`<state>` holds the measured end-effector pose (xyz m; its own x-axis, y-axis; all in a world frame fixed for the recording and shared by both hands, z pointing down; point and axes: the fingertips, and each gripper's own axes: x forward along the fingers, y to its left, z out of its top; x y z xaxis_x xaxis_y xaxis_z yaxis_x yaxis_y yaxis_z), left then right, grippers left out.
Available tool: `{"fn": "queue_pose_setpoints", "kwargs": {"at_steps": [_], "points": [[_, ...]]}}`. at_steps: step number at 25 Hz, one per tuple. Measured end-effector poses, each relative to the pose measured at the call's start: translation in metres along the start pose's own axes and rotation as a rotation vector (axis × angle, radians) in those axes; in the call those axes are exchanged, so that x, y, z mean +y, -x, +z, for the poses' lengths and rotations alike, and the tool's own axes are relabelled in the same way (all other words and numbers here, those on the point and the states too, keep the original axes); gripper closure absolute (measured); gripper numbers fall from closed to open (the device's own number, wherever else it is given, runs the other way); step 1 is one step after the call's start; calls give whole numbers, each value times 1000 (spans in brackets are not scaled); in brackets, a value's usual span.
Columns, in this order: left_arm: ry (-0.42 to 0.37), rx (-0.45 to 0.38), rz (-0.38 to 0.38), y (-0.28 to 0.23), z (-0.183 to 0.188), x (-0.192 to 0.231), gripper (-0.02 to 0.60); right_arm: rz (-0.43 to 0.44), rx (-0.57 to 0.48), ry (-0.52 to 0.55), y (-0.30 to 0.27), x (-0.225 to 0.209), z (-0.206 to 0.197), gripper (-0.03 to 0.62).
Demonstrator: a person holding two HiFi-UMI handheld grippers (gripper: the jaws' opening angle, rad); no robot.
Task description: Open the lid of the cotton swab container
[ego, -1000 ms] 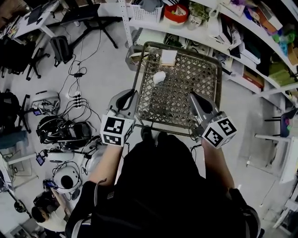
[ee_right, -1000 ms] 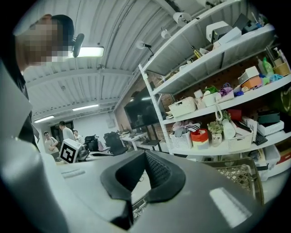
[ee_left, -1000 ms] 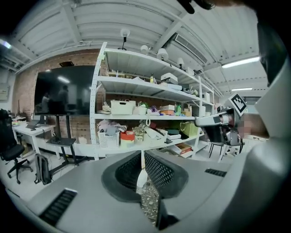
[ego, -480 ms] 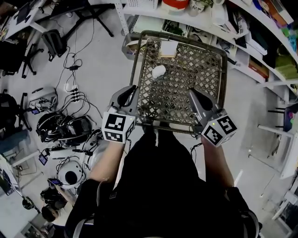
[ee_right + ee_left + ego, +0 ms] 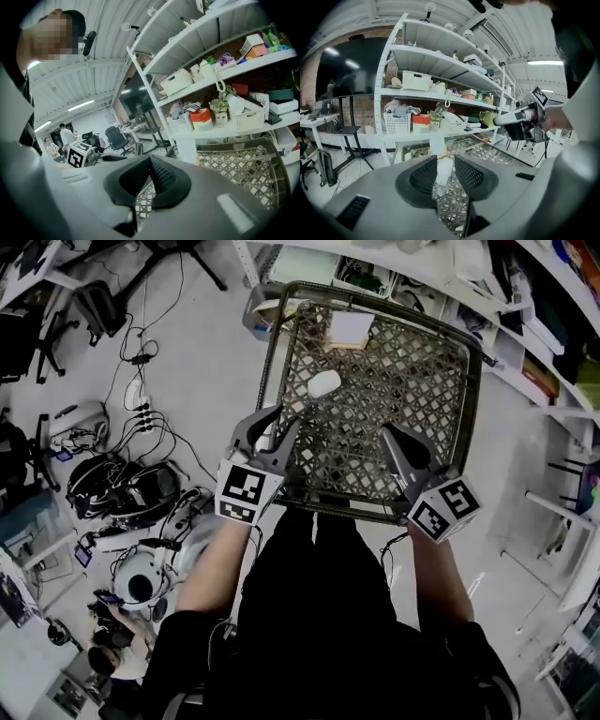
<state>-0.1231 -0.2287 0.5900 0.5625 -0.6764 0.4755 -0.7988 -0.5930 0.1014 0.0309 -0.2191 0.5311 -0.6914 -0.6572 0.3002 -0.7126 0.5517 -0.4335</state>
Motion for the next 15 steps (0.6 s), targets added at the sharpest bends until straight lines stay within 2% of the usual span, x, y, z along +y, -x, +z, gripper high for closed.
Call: {"fn": "queue_pose_setpoints", "kwargs": {"at_steps": [6,15], "points": [[-17,16,-42,-48,-40,4,434,-9,22,-26,-17,-21,-25,583],[-65,70,-94,-103,-85,7,343,-4,85,-46,-27,-31,-61,583]]}}
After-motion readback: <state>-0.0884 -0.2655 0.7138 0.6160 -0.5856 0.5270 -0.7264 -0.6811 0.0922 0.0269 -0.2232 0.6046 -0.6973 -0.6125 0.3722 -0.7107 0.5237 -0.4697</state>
